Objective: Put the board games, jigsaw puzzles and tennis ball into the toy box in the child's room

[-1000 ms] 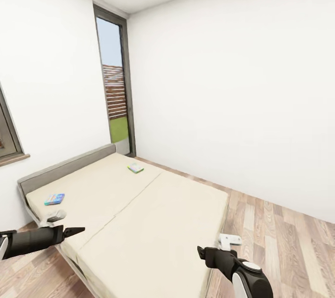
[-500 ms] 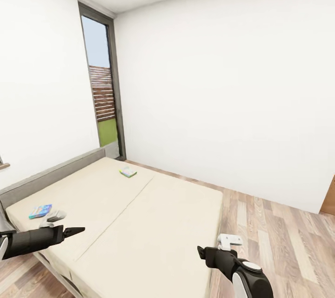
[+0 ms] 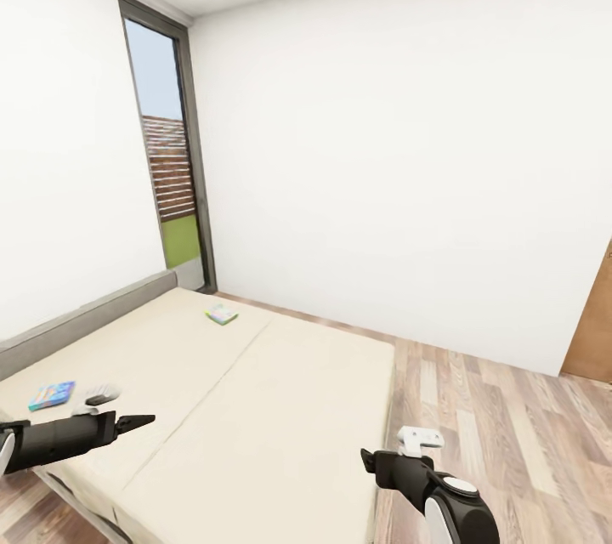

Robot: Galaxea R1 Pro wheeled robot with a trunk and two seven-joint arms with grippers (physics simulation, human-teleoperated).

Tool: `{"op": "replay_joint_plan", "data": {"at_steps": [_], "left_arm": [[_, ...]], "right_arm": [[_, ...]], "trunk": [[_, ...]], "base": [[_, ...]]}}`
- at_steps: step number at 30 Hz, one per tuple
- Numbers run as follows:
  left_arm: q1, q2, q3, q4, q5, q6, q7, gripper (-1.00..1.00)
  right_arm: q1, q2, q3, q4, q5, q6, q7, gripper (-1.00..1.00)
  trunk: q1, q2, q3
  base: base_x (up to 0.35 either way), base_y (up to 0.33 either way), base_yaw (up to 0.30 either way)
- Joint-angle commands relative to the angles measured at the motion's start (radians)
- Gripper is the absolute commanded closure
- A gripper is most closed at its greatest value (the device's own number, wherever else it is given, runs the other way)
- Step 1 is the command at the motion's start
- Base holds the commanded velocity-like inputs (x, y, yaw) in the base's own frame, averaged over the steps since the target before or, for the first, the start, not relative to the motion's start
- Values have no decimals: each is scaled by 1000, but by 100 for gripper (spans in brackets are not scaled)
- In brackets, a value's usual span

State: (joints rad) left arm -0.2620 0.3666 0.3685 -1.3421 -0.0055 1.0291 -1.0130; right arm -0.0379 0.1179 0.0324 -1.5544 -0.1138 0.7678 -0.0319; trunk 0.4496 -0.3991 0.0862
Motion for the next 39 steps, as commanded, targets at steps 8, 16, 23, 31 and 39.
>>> {"op": "replay_joint_plan", "data": {"at_steps": [8,16,23,31,39], "left_arm": [[0,0,2,0,-1,8,-5,-100],[0,0,2,0,-1,8,-4,-100],[0,0,2,0,-1,8,-4,-100],[0,0,2,0,-1,8,-5,-100],[0,0,2,0,-1,8,-4,-100]], "right_arm": [[-1,0,0,0,-7,4,-3,-100],[-1,0,0,0,-8,4,-3,-100],[-1,0,0,0,-7,4,-3,-100],[-1,0,0,0,-7,4,-3,-100],[-1,0,0,0,-7,4,-3,-100]], "trunk": [[0,-1,-10],[0,-1,-19],[0,-1,-28],[0,-1,-36],[0,-1,-39]], "base": [[1,85,-184],[14,224,-196],[20,83,-208],[16,63,-183],[86,166,-49]]}}
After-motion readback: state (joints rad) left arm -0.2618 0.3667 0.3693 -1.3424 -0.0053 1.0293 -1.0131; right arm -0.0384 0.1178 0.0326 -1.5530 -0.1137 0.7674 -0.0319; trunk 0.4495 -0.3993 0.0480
